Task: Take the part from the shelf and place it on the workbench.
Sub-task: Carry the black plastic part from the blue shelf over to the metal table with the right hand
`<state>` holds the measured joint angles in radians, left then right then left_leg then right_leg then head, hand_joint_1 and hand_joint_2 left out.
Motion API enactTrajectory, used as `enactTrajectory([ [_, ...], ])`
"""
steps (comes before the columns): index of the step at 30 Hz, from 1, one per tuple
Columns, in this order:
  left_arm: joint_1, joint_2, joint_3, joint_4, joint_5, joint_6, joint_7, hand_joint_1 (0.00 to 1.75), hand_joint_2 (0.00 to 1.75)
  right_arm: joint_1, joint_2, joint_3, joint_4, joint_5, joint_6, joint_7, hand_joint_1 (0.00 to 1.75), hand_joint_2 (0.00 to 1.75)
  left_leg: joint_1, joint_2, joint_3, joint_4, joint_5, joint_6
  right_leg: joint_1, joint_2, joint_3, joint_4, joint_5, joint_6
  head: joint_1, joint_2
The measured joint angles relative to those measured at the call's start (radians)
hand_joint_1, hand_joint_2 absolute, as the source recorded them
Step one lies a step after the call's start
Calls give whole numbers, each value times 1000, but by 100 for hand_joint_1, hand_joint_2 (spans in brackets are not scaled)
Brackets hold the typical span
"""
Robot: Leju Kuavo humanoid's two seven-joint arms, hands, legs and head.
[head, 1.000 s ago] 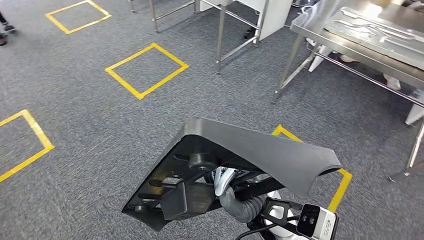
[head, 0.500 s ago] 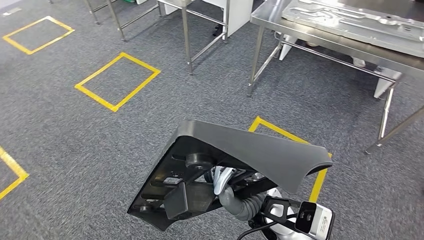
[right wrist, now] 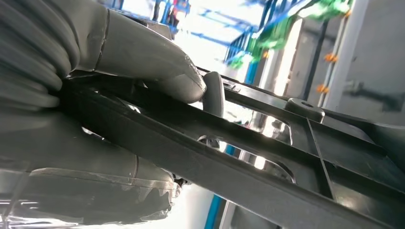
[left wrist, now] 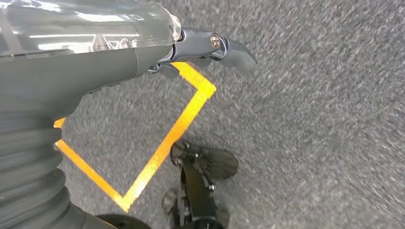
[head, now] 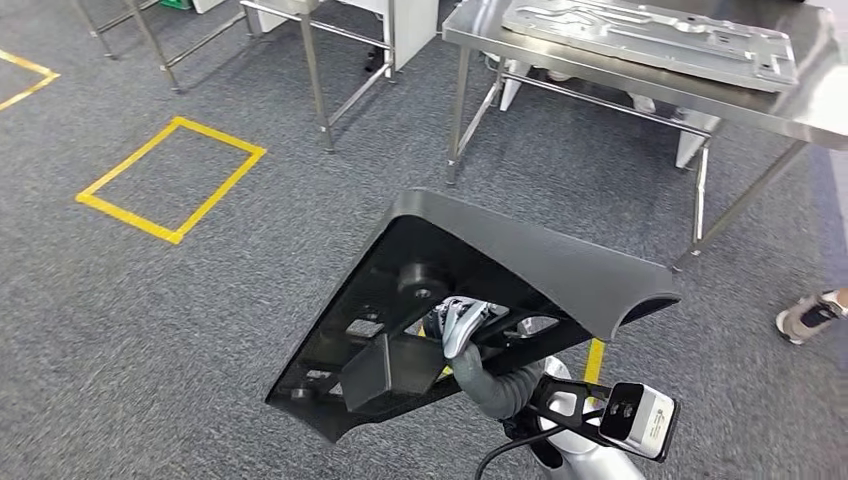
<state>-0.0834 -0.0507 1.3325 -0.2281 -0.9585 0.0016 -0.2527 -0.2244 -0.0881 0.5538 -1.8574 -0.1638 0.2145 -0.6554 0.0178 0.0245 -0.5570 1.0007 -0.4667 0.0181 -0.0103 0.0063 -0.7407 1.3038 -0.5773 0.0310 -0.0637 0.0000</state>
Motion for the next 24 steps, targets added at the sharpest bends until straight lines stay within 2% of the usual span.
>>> enactTrajectory([
  [1, -1, 0, 0, 0, 1, 3, 0, 0, 175, 0, -5, 2, 0, -4, -7, 0, 175, 175, 0, 11, 2, 0, -2, -1, -1, -2, 6, -13, 18, 0, 0, 0],
  [2, -2, 0, 0, 0, 1, 5, 1, 0, 175, 0, -8, 4, -1, -6, -12, 0, 175, 175, 0, 21, 6, 0, -5, -3, -1, -8, 32, -64, 51, -1, 0, 0],
  [3, -3, -1, 0, 0, 2, 7, 1, 0, 175, 0, -11, 7, -3, -7, -15, 0, 175, 175, -1, 30, 11, 0, -9, -6, 0, -22, 71, -140, 87, -5, 0, 0],
  [5, -6, -1, 0, 0, 3, 10, 1, 0, 175, 1, -16, 12, -8, -9, -17, 0, 175, 175, -5, 45, 19, 1, -16, -14, 10, -59, 133, -258, 126, -19, 0, 0],
  [6, -7, -1, 0, 0, 3, 12, 1, 0, 175, 1, -19, 14, -10, -10, -18, 0, 175, 175, -6, 53, 22, 1, -19, -20, 15, -68, 145, -284, 129, -26, 0, 0],
  [7, -7, -1, 0, 0, 3, 13, 1, 0, 175, 2, -21, 16, -12, -11, -18, 0, 175, 175, -8, 62, 24, 0, -21, -25, 19, -65, 144, -286, 126, -32, 0, 0],
  [9, -9, -1, 0, 0, 2, 13, 1, 0, 175, 7, -27, 17, -16, -12, -17, 0, 175, 175, -7, 73, 31, 1, -28, -36, 15, -43, 145, -292, 128, -42, 0, 0],
  [11, -10, -2, 0, 0, 0, 10, -2, 0, 175, 9, -33, 18, -20, -14, -17, 0, 175, 175, -4, 43, 16, 47, -62, -44, 8, -24, 152, -301, 132, -54, 0, 0],
  [13, -8, -2, -1, 0, -2, 7, -3, 0, 175, 11, -37, 19, -22, -15, -17, 0, 175, 175, -2, -1, -45, 176, -126, -50, 6, -4, 155, -303, 132, -62, 0, 0],
  [14, -6, -2, -1, 0, -2, 6, -4, 0, 175, 13, -39, 19, -22, -15, -17, 0, 175, 175, -1, -11, -80, 245, -151, -53, 7, 9, 155, -302, 132, -63, 0, 0],
  [15, -4, -2, -1, 0, -2, 6, -4, 0, 175, 15, -41, 19, -22, -15, -17, 0, 175, 175, -1, -15, -106, 288, -158, -54, 8, 22, 155, -301, 132, -63, 0, 0],
  [16, -2, -2, -1, 0, -2, 5, -4, 0, 175, 16, -44, 19, -22, -15, -17, 0, 175, 175, -1, -16, -113, 292, -143, -54, 8, 35, 156, -300, 131, -63, 0, 0],
  [17, -2, -2, -1, 0, -2, 5, -4, 0, 175, 17, -46, 20, -22, -16, -18, 0, 175, 175, -1, -19, -101, 253, -109, -52, 8, 49, 158, -298, 130, -61, 0, 0],
  [18, -3, -2, -1, 0, -4, 4, -4, 0, 175, 17, -48, 20, -22, -16, -19, 0, 175, 175, 0, -27, -74, 184, -65, -50, 7, 61, 159, -295, 128, -59, 0, 0],
  [20, -4, -2, -1, 0, -7, 1, -5, 0, 175, 16, -51, 20, -22, -20, -21, 0, 175, 175, 3, -68, -19, 57, -13, -44, 7, 81, 159, -289, 124, -53, 0, 0],
  [21, -5, -2, -1, 0, -9, -1, -5, 0, 175, 15, -52, 20, -22, -21, -22, 0, 175, 175, 4, -86, -5, 23, -7, -42, 8, 87, 157, -287, 123, -50, 0, 0],
  [22, -5, -1, -1, 0, -9, -2, -5, 0, 175, 15, -53, 20, -22, -22, -23, 0, 175, 175, 4, -99, -1, 14, -12, -41, 8, 91, 155, -286, 122, -48, 0, 0],
  [24, -5, -2, -1, 0, -9, -2, -5, 0, 175, 14, -54, 20, -23, -22, -23, 0, 175, 175, 4, -100, -1, 10, -11, -40, 8, 93, 154, -284, 122, -47, 0, 0],
])
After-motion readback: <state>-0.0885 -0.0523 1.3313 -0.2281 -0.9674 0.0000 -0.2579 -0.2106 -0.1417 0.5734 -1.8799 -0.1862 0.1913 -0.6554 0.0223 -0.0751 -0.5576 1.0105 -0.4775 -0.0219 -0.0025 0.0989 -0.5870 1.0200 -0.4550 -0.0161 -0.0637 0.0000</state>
